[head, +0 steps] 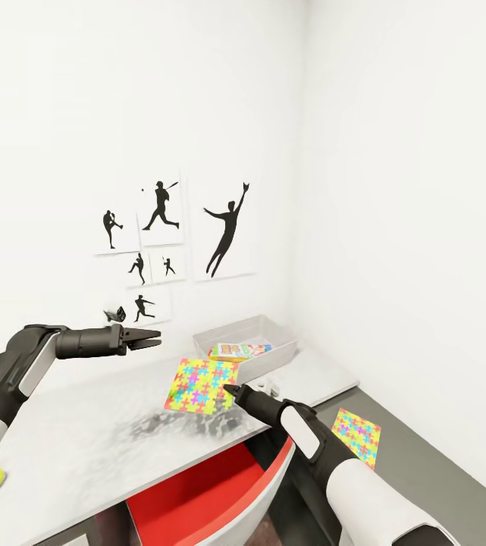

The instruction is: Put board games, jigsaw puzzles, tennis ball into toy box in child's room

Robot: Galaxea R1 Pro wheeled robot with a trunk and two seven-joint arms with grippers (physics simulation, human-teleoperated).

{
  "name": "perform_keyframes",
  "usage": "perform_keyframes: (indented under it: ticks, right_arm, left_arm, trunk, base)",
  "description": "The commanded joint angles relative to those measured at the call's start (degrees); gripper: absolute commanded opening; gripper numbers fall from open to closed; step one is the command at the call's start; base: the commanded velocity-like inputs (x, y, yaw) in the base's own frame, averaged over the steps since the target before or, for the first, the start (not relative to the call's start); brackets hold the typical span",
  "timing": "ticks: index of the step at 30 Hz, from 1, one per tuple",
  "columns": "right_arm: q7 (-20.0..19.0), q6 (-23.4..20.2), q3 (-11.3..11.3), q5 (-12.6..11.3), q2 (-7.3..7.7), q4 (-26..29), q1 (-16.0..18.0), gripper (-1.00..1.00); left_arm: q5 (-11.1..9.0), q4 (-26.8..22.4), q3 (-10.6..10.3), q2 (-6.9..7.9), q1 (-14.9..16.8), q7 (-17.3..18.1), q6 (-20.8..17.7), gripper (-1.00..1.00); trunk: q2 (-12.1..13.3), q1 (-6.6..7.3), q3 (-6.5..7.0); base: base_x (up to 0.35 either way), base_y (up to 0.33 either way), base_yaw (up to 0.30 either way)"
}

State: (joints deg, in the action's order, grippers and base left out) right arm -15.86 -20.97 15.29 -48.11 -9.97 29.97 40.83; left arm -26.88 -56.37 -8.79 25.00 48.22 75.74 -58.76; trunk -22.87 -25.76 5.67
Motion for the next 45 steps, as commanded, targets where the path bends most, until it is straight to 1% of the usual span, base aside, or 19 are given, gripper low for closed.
perform_keyframes:
  ticks: [1,4,6,7,9,10,11,12,13,14,16,19,21,24,26,27,30,33,45]
  right_arm:
    - [0.03,-0.25,0.03,-0.30,0.03,0.00,0.03,-1.00]
    - [0.28,-0.86,-0.07,-0.28,0.02,0.00,0.08,-1.00]
    - [0.42,-1.90,-0.17,-0.33,0.10,-0.06,0.37,-1.00]
    - [0.51,-3.15,-0.33,-0.36,0.29,-0.10,0.68,-1.00]
    - [0.64,-5.86,-0.55,-0.48,1.14,-0.02,1.47,-1.00]
    - [0.71,-8.14,-0.69,-0.53,1.88,0.20,2.52,-1.00]
    - [0.82,-10.56,-0.77,-0.52,2.39,0.41,4.00,-1.00]
    - [0.93,-11.78,-0.79,-0.53,2.63,0.47,4.86,-1.00]
    - [1.36,-13.98,-0.84,-0.60,3.01,0.49,6.68,-1.00]
    - [1.66,-14.94,-0.87,-0.63,3.17,0.50,7.62,-1.00]
    - [3.38,-17.73,-0.92,-0.76,3.57,0.50,11.58,-1.00]
    - [7.54,-21.41,-1.31,-0.89,3.72,0.11,17.90,-1.00]
    - [10.82,-24.82,-1.72,-0.93,3.70,-0.05,21.23,-1.00]
    - [15.33,-27.85,-2.96,-0.93,3.78,-0.99,25.04,-1.00]
    - [17.59,-28.62,-4.17,-0.94,3.97,-2.89,26.88,-1.00]
    - [18.64,-28.87,-5.02,-0.94,4.10,-4.73,28.14,-1.00]
    - [19.52,-28.90,-6.05,-0.92,4.71,-7.16,29.16,-1.00]
    - [19.76,-28.44,-6.53,-0.93,5.10,-7.90,29.45,-1.00]
    - [19.84,-27.73,-6.77,-0.85,5.26,-8.00,29.48,-1.00]
  left_arm:
    - [-0.19,0.03,-0.12,0.05,0.05,0.11,-0.47,1.00]
    - [-0.19,0.03,-0.12,0.05,0.05,0.11,-0.47,1.00]
    - [-0.19,0.03,-0.15,0.05,0.06,0.11,-0.47,1.00]
    - [-0.22,0.03,-0.16,0.05,0.06,0.11,-0.47,1.00]
    - [-0.25,0.03,-0.14,0.05,0.05,0.11,-0.47,1.00]
    - [-0.26,0.03,-0.12,0.05,0.06,0.11,-0.47,1.00]
    - [-0.30,0.03,-0.11,0.08,0.05,0.14,-0.47,1.00]
    - [-0.31,0.03,-0.10,0.11,0.05,0.15,-0.47,1.00]
    - [-0.33,0.06,-0.08,0.23,0.04,0.17,-0.47,1.00]
    - [-0.35,0.07,-0.06,0.28,0.06,0.17,-0.47,1.00]
    - [-0.36,0.10,0.24,0.41,0.04,0.17,-0.47,1.00]
    - [-0.36,0.11,0.52,0.39,0.04,0.13,-0.47,1.00]
    - [-0.36,0.12,0.57,0.30,0.05,0.12,-0.47,1.00]
    - [-0.38,0.12,0.64,0.33,0.04,0.11,-0.47,1.00]
    - [-0.41,0.12,0.66,0.41,0.04,0.11,-0.47,1.00]
    - [-0.43,0.12,0.68,0.47,0.04,0.11,-0.47,1.00]
    - [-0.45,0.16,0.73,0.57,0.05,0.16,-0.49,1.00]
    - [-0.45,0.19,0.77,0.64,0.04,0.23,-0.54,1.00]
    - [-0.53,0.44,0.77,0.75,0.05,0.37,-0.65,1.00]
  trunk:
    - [-0.05,-0.02,-0.03]
    - [-0.05,-0.02,-0.03]
    - [-0.05,-0.02,-0.03]
    - [-0.05,-0.02,-0.03]
    - [-0.05,-0.02,-0.03]
    - [-0.05,-0.02,-0.03]
    - [-0.05,-0.02,-0.03]
    - [-0.05,-0.02,-0.03]
    - [-0.05,-0.02,-0.03]
    - [-0.05,-0.02,-0.03]
    - [-0.05,-0.02,-0.03]
    - [-0.05,-0.02,-0.03]
    - [-0.05,-0.02,-0.03]
    - [-0.05,-0.02,-0.03]
    - [-0.05,-0.02,-0.03]
    - [-0.05,-0.02,-0.03]
    - [-0.05,-0.02,-0.03]
    - [-0.05,-0.02,-0.03]
    - [-0.05,-0.02,-0.03]
  base:
    - [0.000,0.000,0.000]
    - [0.000,0.000,0.000]
    - [0.000,0.000,0.000]
    - [0.000,0.000,0.000]
    - [0.000,0.000,0.000]
    - [0.000,0.000,0.000]
    - [0.000,0.000,0.000]
    - [0.000,0.000,0.000]
    - [0.000,0.000,0.000]
    - [0.000,0.000,0.000]
    - [0.000,0.000,0.000]
    - [0.000,0.000,0.000]
    - [0.000,0.000,0.000]
    - [0.000,0.000,0.000]
    - [0.000,0.000,0.000]
    - [0.005,0.000,0.000]
    - [0.066,-0.012,0.000]
    - [0.153,-0.087,0.000]
    - [0.079,-0.021,0.000]
